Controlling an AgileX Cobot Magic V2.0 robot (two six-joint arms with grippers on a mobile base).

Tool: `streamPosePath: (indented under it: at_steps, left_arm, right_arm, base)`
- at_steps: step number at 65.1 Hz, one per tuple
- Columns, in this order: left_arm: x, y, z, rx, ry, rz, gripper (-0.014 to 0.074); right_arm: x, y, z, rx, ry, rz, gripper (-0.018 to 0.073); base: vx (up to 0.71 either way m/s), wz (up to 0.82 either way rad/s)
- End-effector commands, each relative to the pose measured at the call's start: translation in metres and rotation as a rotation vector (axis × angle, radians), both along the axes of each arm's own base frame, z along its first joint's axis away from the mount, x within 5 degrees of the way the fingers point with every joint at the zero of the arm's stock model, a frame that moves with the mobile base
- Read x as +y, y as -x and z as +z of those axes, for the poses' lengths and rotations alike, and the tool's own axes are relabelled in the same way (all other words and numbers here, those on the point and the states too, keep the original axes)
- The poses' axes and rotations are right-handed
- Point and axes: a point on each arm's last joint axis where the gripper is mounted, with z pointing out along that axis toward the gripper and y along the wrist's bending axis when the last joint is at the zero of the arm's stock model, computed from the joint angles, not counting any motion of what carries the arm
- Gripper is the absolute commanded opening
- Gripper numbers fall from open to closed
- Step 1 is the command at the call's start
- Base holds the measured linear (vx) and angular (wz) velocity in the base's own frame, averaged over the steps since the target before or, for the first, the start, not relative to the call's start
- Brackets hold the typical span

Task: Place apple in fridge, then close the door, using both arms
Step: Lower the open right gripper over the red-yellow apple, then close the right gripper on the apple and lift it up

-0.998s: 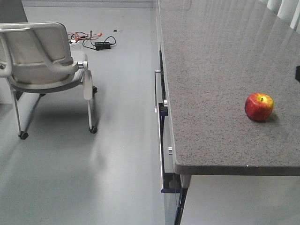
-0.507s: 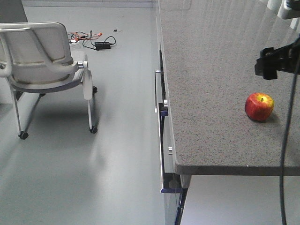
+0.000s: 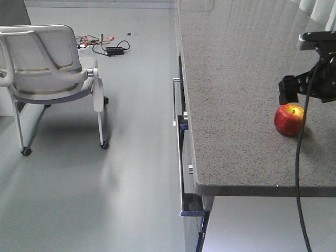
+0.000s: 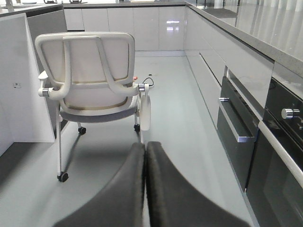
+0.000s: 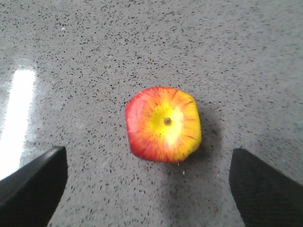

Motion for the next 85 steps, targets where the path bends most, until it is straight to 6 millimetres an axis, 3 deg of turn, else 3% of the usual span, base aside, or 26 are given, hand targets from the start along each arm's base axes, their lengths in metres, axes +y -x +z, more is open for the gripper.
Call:
streamPosePath:
  at_steps: [1,41,51,56,62,68,77,85]
  left_arm:
    - [-0.001,-0.001,-0.003,-0.053,0.002,-0.008,-0.0006]
    - [-0.001,-0.001,-0.003,-0.053,0.002,-0.008,-0.0006]
    - [-0.001,-0.001,-0.003,-0.053,0.002,-0.008,-0.0006]
    - [-0.001,-0.001,-0.003,-0.053,0.002,-0.008,-0.0006]
    - [-0.001,-0.001,-0.003,-0.053,0.002,-0.008,-0.0006]
    - [-0.001,-0.001,-0.003,-0.053,0.002,-0.008,-0.0006]
    - [-0.001,-0.001,-0.003,-0.053,0.002,-0.008,-0.0006]
    - [-0.001,-0.001,-0.003,-0.053,0.002,-0.008,-0.0006]
  right_arm:
    - [-0.002,-0.005,0.022,-0.128,0.016,0.003,0.0650]
    - [-0.007,-0.044,-0.059,-0.004,0.031,-0.003,0.0617]
    - [-0.007,-0.044,-0.059,-0.004,0.030,-0.004,0.0512]
    - [-0.007,-0.043,-0.056,-0.012,0.032,-0.004,0.0406]
    - [-0.007,-0.041,-0.045,-0.045,0.036,-0.001,0.0265]
    - [-0.005,-0.034,-0.019,-0.126,0.037,0.010,0.0134]
    - [0.002,-0.006,0.041,-0.268,-0.001,0.036,-0.0016]
    - [0.014,0.040,0.101,-0.385,-0.052,0.109,-0.0010]
  base:
    - [0.00,0.00]
    - [0.00,0.00]
    - [0.00,0.00]
    - [0.00,0.00]
    - [0.00,0.00]
    - [0.00,0.00]
    - [0.00,0.00]
    - [0.00,0.00]
